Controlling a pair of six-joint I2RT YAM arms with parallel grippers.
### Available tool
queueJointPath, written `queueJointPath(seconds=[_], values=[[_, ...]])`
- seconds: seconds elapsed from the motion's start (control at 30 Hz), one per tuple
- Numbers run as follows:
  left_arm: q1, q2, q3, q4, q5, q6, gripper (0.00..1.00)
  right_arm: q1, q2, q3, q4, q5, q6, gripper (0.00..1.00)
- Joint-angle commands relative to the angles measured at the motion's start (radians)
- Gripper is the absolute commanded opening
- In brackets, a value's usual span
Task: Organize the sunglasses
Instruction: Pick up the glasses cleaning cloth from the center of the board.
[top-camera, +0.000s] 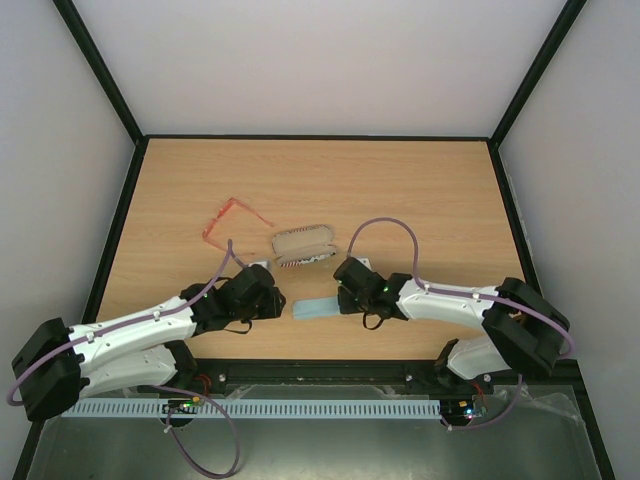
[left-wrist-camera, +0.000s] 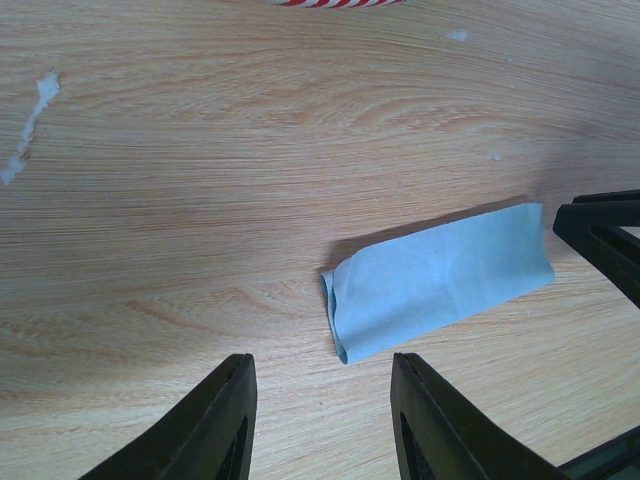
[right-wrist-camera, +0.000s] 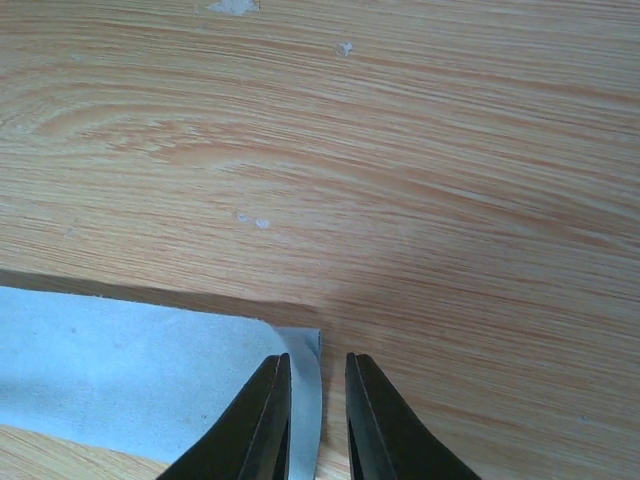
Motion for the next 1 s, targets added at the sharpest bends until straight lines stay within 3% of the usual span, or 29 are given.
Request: queueJointPath(seconds=[0.0, 0.47, 0.97], values=[[0.002, -0.012, -0.016, -0.021, -0.016, 0.003, 0.39, 0.010, 0.018, 0.032, -0.029, 0.022, 0.001, 0.16], [0.008, -0.019, -0.033, -0.013, -0.012, 0.006, 0.39, 0.044, 0.088, 0.042, -0.036, 0.036, 0.009, 0.11], [0.013, -0.045, -0.053, -0.012, -0.006, 0.004, 0.39, 0.097, 0.178, 0.092, -0.115, 0.124, 0.036, 0.16]])
